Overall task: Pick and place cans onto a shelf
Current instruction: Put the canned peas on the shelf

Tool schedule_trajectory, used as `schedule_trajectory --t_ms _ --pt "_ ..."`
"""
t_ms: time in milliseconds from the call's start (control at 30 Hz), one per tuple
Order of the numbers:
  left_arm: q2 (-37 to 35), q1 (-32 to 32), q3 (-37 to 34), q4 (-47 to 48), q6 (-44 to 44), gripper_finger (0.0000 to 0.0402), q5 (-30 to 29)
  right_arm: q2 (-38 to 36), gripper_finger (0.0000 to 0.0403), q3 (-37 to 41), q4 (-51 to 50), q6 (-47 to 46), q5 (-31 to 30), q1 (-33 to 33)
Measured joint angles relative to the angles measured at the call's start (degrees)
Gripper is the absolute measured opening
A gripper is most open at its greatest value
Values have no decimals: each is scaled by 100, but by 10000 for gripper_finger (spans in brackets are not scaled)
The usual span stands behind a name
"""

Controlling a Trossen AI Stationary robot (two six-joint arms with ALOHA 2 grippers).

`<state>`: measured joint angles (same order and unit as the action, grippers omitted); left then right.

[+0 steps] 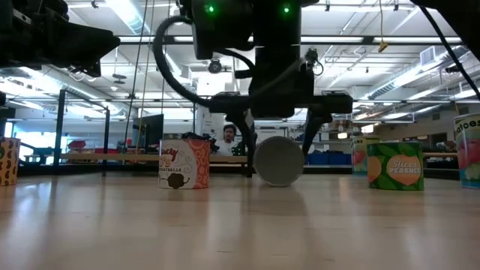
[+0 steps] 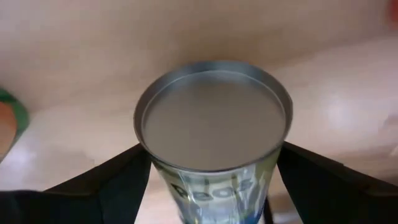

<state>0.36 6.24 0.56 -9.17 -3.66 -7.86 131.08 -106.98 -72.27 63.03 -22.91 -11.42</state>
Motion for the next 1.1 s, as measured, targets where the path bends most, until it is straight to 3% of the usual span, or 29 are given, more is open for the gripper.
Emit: schedule_trajectory --t_ms 500,800,933,1100 --pt "0 0 0 0 0 105 0 12 348 28 712 -81 1109 -90" --pt "0 0 0 0 0 105 -1 18 340 136 1144 -596 1151 -225" --pt "0 0 0 0 0 105 0 14 316 -308 957 -1242 934 -361" --pt "0 0 0 2 2 105 0 12 315 -753 597 -1875 907 -385"
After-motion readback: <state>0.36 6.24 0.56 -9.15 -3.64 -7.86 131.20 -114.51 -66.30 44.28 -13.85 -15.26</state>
